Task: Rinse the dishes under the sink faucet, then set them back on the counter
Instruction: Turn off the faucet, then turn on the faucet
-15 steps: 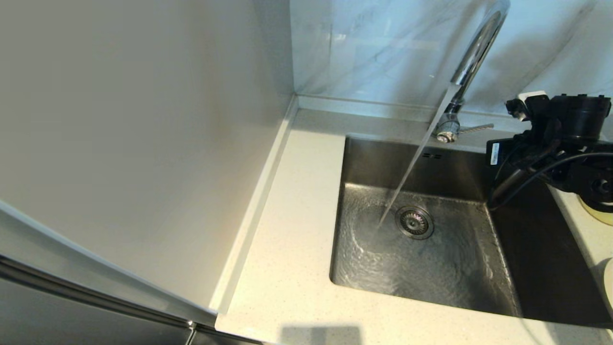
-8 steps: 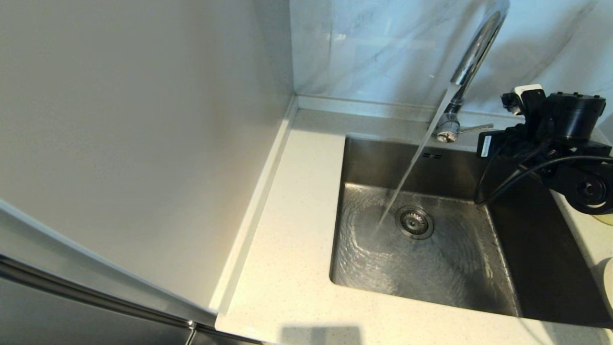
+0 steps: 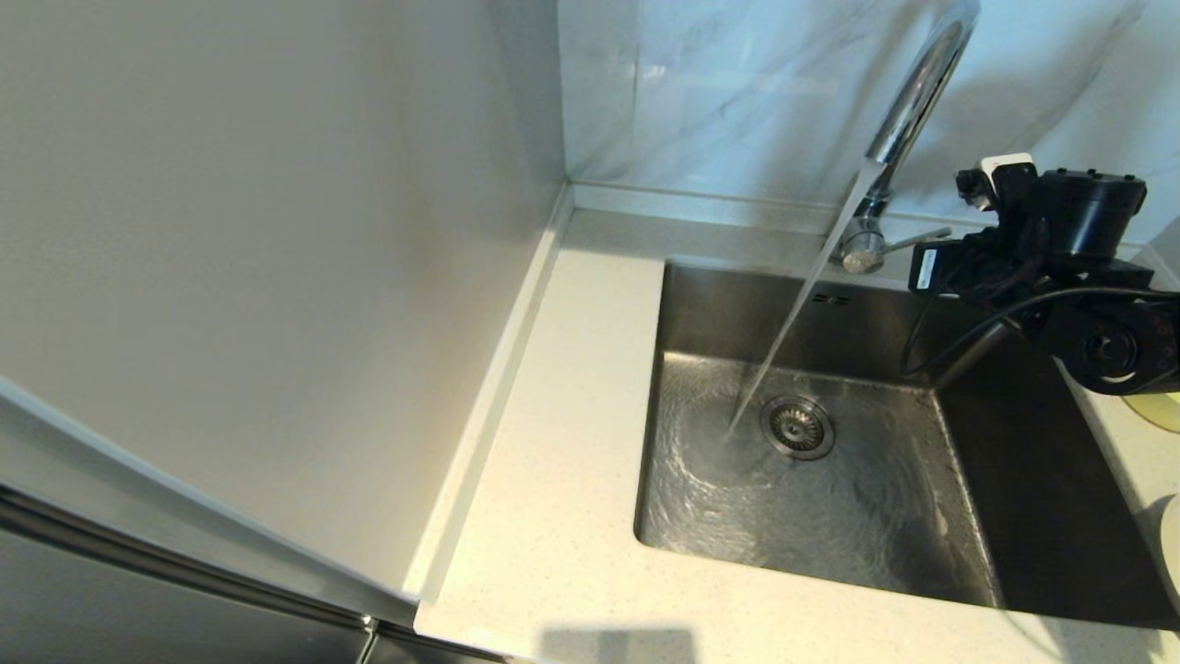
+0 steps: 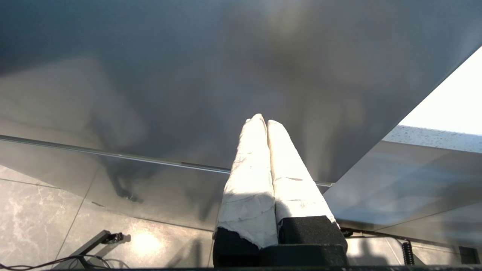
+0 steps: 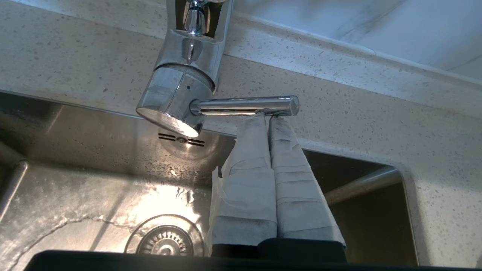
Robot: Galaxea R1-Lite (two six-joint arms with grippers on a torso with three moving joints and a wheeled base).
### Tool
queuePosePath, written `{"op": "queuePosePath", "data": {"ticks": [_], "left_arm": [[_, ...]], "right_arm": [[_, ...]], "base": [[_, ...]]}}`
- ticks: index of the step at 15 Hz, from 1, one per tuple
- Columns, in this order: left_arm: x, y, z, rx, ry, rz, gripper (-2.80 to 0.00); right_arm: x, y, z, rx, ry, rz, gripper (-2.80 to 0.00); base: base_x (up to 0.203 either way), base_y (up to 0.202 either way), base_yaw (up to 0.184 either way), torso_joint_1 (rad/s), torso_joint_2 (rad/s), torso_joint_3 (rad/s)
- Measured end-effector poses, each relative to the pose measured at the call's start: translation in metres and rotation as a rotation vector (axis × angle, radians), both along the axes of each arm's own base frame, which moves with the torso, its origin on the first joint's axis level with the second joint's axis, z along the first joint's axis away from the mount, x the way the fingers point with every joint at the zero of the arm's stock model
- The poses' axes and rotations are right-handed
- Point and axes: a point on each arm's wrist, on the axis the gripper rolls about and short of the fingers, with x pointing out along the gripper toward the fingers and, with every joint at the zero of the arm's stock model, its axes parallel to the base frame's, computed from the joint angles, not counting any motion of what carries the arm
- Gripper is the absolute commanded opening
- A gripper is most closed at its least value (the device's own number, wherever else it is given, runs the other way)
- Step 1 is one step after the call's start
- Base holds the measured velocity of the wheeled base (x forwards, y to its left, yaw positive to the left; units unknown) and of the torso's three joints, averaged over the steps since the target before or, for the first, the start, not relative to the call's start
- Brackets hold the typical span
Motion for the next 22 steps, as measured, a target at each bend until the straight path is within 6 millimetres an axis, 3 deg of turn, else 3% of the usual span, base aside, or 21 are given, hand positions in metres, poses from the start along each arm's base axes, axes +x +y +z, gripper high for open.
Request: {"op": "queuePosePath", "data": {"ticks": [9, 15, 22], "left_arm": [[0.0, 0.0, 0.0, 0.0, 0.0, 0.0, -2.8], [0.0, 0.0, 0.0, 0.0, 0.0, 0.0, -2.8], [0.0, 0.0, 0.0, 0.0, 0.0, 0.0, -2.8]], "right_arm": [[0.007, 0.0, 0.013, 0.011, -0.055, 0.0, -2.8], [0.015, 0.0, 0.032, 0.013, -0.129, -0.004, -2.8], [0.04, -0.002, 0.022, -0.104, -0.098, -0.023, -2.8]], "base": [[0.0, 0.0, 0.0, 0.0, 0.0, 0.0], [0.0, 0.0, 0.0, 0.0, 0.0, 0.0], [0.0, 0.0, 0.0, 0.0, 0.0, 0.0]]}}
